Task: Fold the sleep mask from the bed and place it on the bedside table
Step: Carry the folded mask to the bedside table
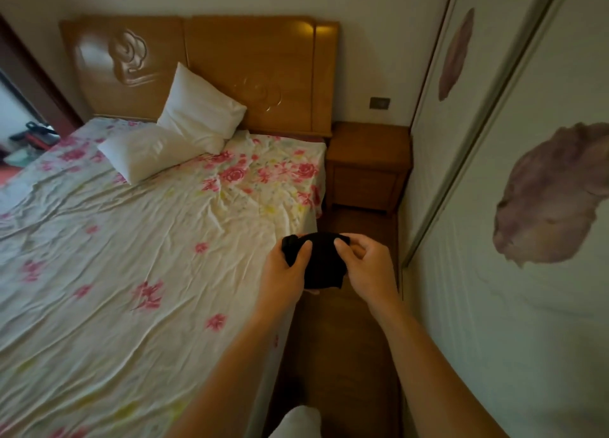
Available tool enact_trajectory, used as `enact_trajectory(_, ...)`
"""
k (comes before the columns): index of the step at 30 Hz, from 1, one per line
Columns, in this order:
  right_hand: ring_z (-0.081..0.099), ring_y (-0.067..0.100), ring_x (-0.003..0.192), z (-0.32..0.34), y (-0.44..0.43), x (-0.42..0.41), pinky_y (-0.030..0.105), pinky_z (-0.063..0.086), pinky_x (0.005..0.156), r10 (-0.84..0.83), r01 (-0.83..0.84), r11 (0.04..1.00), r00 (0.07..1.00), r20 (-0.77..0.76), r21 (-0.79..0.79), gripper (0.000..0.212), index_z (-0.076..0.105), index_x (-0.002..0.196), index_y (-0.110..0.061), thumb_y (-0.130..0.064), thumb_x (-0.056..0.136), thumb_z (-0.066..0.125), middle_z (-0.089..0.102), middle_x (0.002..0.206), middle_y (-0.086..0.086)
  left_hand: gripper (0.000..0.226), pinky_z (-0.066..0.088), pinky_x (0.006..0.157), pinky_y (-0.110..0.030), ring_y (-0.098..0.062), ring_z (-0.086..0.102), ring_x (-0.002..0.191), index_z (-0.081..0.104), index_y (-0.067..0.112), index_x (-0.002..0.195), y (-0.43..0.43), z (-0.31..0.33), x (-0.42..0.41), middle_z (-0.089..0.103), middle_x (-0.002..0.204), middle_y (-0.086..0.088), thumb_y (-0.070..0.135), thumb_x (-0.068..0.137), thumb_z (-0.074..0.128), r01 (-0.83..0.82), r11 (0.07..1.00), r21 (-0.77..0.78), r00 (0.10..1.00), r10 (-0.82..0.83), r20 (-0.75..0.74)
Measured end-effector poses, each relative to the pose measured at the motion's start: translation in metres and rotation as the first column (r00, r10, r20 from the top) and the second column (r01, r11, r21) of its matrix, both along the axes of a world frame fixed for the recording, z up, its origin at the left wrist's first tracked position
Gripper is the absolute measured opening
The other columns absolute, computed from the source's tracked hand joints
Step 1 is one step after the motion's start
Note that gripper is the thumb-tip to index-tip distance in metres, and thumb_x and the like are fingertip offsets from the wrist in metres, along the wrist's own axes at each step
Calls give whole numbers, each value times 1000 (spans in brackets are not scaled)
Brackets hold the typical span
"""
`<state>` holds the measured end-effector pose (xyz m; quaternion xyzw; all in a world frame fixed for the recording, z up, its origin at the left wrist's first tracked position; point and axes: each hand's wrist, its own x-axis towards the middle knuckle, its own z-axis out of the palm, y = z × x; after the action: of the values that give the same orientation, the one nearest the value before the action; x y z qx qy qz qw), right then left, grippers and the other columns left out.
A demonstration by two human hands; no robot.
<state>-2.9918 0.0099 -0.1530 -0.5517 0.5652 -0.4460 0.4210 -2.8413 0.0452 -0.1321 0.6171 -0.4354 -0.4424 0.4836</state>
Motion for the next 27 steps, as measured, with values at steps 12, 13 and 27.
enact_trajectory(12, 68, 6, 96, 37, -227, -4, 36, 60, 83, -94, 86, 994, 987, -130, -66, 23, 69, 110, -24, -36, 92, 63, 73, 102, -3, 34, 62, 53, -37, -23, 76, 68, 62, 14, 121, -241, 8, 1, 74, 99, -11, 40, 99, 55, 114, 989, -90, 988, -122, -90)
enact_trajectory(13, 68, 6, 95, 42, -245, -5, 36, 60, 82, -103, 93, 992, 987, -125, -83, 20, 68, 108, -25, -36, 92, 64, 73, 101, -3, 34, 62, 52, -36, -21, 77, 69, 62, 15, 121, -261, 11, 2, 74, 100, -10, 40, 99, 56, 120, 988, -98, 987, -130, -95)
enact_trajectory(27, 69, 13, 100, -5, -468, -65, 46, 61, 81, -125, 123, 991, 991, 46, 49, 23, 66, 115, -20, -29, 93, 63, 73, 106, 2, 30, 58, 48, -25, -15, 76, 65, 62, 16, 119, -503, -24, -58, 73, 100, -10, 39, 99, 56, 161, 985, -59, 987, -160, 25)
